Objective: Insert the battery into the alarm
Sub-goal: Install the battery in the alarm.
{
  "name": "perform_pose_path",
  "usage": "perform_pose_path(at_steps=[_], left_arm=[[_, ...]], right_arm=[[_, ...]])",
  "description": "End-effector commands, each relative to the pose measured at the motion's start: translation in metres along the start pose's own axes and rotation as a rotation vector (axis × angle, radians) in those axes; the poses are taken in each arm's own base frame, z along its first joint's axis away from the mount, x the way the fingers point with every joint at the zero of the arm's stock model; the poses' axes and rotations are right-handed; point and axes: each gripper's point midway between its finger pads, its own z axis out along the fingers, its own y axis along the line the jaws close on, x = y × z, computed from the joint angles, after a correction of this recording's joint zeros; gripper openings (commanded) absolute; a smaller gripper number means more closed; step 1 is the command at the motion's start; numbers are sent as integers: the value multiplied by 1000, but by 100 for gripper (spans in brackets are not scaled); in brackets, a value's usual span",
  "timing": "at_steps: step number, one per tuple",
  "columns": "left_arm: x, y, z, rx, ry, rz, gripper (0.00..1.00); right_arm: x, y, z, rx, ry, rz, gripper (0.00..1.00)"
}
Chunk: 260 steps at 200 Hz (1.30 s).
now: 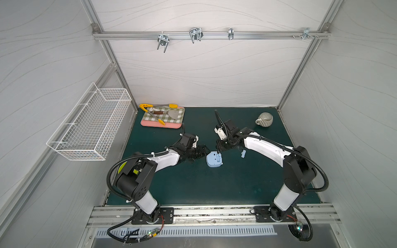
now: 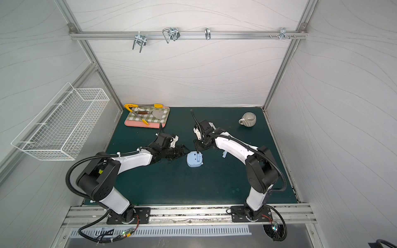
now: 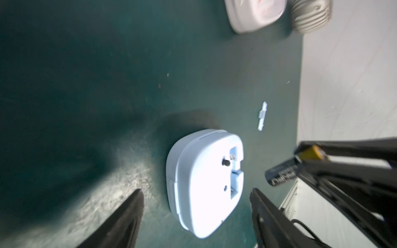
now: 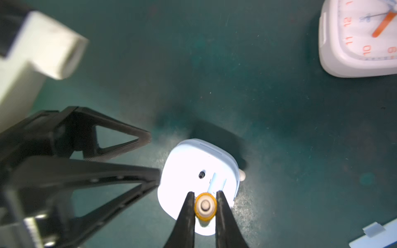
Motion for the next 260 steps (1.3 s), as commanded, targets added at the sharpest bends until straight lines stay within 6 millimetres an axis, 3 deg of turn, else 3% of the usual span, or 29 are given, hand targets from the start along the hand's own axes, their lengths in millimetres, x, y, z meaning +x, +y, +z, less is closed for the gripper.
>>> perform_pose_path(at_steps=[1, 22, 78, 157, 199, 260], left_arm=[[-2, -3, 9, -15, 12, -76, 69], [1, 0, 12, -25, 31, -77, 63], [6, 6, 14, -46, 56, -59, 59], [11, 9, 17, -48, 76, -64, 58], [12, 12, 17, -58, 80, -59, 58], [12, 11, 17, -58, 86, -52, 58]], right_arm=[[10, -7, 9, 40, 44, -23, 8], [15, -7, 19, 29, 63, -9, 8], [32, -8, 39, 2, 99, 21, 8], [42, -7, 47, -23, 105, 80, 9], [45, -14, 44, 6, 116, 141, 25], [26, -17, 14, 41, 28, 130, 43]])
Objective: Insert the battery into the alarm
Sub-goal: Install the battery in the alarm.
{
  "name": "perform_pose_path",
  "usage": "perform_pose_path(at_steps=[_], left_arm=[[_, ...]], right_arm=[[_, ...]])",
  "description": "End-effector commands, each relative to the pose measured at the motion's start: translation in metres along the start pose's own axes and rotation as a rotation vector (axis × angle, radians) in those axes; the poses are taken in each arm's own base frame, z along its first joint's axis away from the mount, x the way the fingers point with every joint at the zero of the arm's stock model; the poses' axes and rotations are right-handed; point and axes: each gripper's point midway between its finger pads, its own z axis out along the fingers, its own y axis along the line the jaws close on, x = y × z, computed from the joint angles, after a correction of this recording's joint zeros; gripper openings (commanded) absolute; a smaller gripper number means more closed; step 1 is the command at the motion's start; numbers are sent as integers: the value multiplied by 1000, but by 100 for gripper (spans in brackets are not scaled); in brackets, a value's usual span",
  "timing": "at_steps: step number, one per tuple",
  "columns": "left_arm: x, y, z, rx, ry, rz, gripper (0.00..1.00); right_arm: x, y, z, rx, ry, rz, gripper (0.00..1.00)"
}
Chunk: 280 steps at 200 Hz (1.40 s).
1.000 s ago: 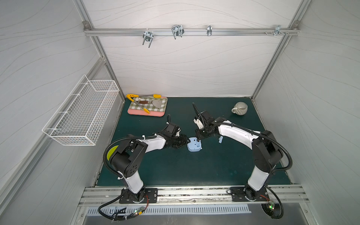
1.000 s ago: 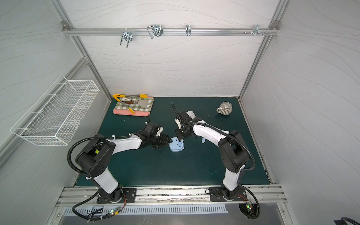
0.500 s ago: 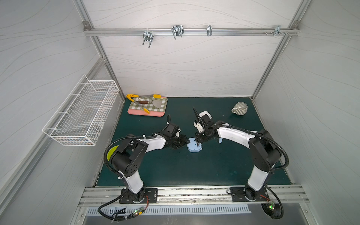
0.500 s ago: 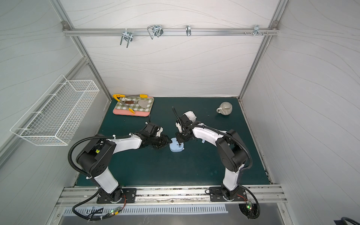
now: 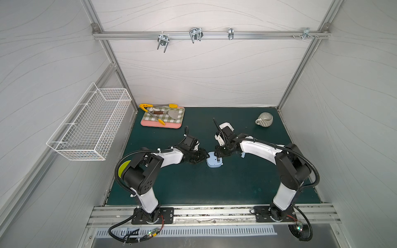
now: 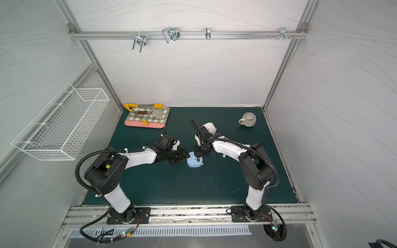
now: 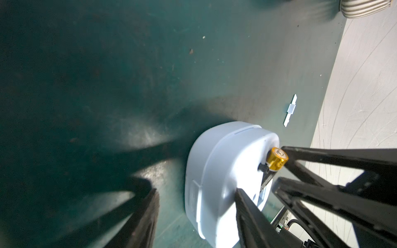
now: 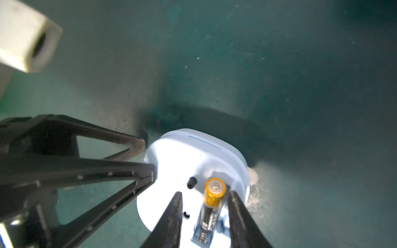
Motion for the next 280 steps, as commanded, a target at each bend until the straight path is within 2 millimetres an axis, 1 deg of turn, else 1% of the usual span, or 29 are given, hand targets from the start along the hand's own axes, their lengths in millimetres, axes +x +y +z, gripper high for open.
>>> perform_pose_path(at_steps=[1, 18, 27, 41, 56, 77, 92, 108, 138, 200, 257, 280], left_arm=[[-5, -7, 3, 6, 1, 20, 59], [-4, -9, 2, 2, 0, 41, 61], [-4, -11, 2, 2, -2, 57, 64], [-3, -15, 2, 15, -8, 78, 72], [-1, -18, 5, 25, 7, 87, 76], [3, -19, 11, 20, 34, 92, 78], [6, -15, 14, 4, 49, 81, 73], [7, -11, 14, -20, 54, 71, 65], [8, -5, 14, -49, 57, 59, 58], [9, 7, 16, -106, 61, 27, 54], [10, 22, 16, -179, 63, -18, 49], [13, 28, 18, -209, 81, -33, 49]], right_arm=[[-5, -7, -20, 39, -38, 4, 43], [-10, -9, -19, 46, -32, 0, 43], [-12, -10, -18, 47, -28, -3, 40], [-15, -9, -14, 46, -20, -9, 34], [-16, -7, -11, 36, -11, -15, 28], [-12, -5, -6, 24, 7, -14, 22], [-9, -7, -2, 27, 19, -16, 20], [-7, -9, 1, 28, 29, -18, 17], [-1, -10, 8, 25, 54, -15, 13], [22, -15, 14, 18, 98, 3, 11], [42, -17, 24, -1, 136, 53, 8], [52, -24, 29, 24, 156, 80, 6]])
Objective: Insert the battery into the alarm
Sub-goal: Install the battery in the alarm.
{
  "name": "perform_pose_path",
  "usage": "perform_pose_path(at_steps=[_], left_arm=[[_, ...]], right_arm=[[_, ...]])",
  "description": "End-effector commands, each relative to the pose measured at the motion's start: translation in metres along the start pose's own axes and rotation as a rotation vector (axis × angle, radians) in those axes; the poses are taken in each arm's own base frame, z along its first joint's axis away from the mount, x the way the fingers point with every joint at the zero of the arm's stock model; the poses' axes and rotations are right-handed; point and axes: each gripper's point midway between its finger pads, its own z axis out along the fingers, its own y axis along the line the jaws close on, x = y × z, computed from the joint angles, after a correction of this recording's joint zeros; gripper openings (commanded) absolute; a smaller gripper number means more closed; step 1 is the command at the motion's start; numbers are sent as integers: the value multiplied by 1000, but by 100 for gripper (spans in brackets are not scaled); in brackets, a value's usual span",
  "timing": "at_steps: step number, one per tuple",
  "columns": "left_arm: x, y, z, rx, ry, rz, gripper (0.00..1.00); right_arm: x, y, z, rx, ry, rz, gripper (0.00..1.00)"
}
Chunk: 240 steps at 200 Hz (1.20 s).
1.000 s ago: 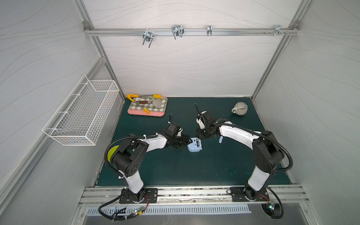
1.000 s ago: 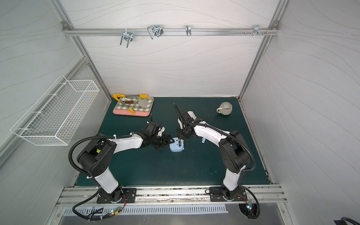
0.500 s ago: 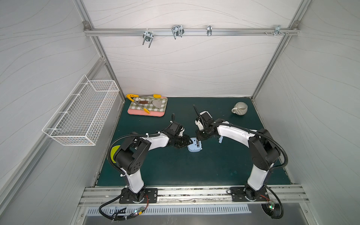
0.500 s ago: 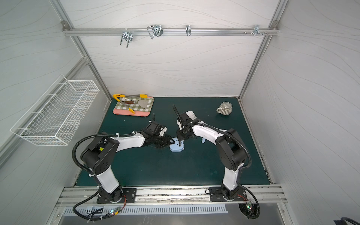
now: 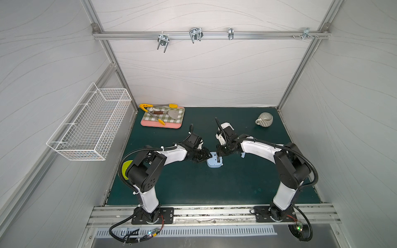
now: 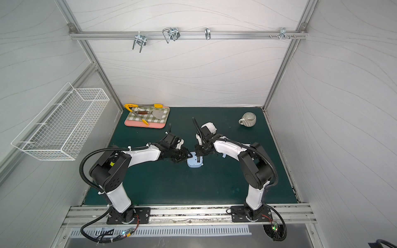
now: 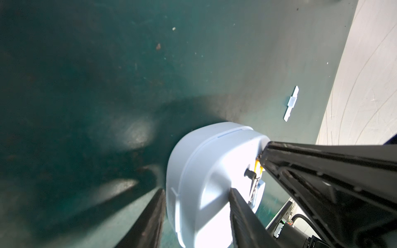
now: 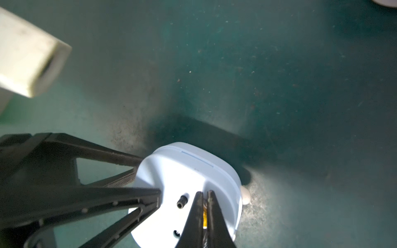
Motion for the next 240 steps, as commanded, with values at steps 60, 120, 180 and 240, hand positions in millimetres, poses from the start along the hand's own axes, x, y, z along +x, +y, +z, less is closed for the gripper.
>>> perform_pose_path(at_steps=[60, 120, 180, 240], left_arm=[[13, 42, 10, -190, 48, -60, 50], [14, 45, 10, -204, 57, -50, 50], [14, 43, 12, -196, 63, -49, 50], [15, 42, 12, -190, 65, -47, 50]], right_arm=[[49, -23, 0, 89, 155, 94, 4], [24, -8, -21, 51, 79, 74, 9], [17, -2, -27, 34, 57, 59, 10], [-1, 6, -26, 21, 35, 26, 13]])
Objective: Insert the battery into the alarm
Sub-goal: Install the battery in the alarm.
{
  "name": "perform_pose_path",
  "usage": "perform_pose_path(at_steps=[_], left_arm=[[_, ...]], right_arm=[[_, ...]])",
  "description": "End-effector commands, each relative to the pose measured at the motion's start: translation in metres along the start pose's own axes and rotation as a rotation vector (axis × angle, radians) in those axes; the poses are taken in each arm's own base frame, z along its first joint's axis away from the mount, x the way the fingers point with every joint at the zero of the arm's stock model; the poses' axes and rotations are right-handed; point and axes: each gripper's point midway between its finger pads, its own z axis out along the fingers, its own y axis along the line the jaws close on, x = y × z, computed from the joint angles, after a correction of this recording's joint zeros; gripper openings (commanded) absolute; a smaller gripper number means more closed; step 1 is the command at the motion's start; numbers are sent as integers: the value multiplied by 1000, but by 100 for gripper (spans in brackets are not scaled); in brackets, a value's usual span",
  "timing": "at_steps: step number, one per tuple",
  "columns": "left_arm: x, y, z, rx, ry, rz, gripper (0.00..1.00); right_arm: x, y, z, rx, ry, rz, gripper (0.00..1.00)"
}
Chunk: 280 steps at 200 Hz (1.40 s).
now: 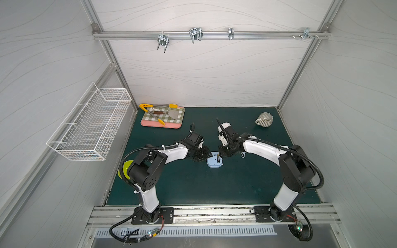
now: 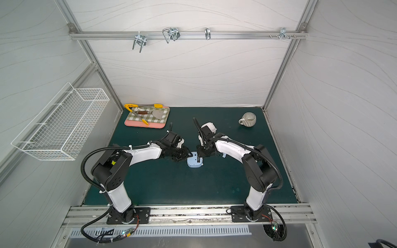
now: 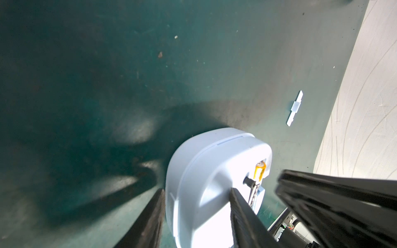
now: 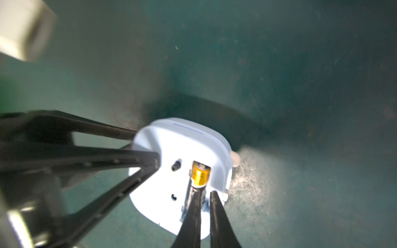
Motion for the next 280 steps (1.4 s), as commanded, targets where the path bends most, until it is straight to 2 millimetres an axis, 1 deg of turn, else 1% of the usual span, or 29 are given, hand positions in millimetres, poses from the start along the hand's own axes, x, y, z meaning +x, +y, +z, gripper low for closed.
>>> perform_pose_path(at_steps=[1, 19, 48, 81, 150, 173, 189, 212, 228, 237, 246, 258, 280], left_arm=[[18, 43, 12, -161, 60, -48, 50], [18, 43, 12, -160, 63, -47, 50], [18, 42, 12, -158, 65, -47, 50], [19, 42, 13, -157, 67, -47, 50], [19, 41, 13, -149, 70, -43, 50], [19, 40, 13, -146, 72, -42, 50], [19, 40, 12, -146, 70, -40, 50], [18, 38, 12, -143, 70, -37, 49], [19, 39, 12, -144, 72, -38, 49], [19, 38, 11, -144, 71, -37, 49], [18, 37, 10, -142, 69, -34, 49], [17, 36, 9, -140, 67, -31, 50], [17, 35, 9, -139, 68, -28, 49]], right_arm=[[-6, 6, -2, -10, 3, -23, 13], [-4, 6, 6, -13, 28, -25, 12], [7, 2, 17, -1, 72, -18, 9], [20, -6, 25, 19, 112, -10, 9], [42, -18, 40, 56, 196, 10, 9], [45, -25, 43, 105, 233, 25, 9], [51, -32, 46, 157, 276, 36, 8], [64, -30, 53, 150, 346, 59, 6], [58, -21, 47, 122, 312, 50, 6], [48, -14, 38, 97, 256, 41, 6], [35, -7, 27, 75, 198, 30, 9], [20, -1, 15, 48, 144, 18, 11], [2, 4, 3, 22, 94, 19, 12]])
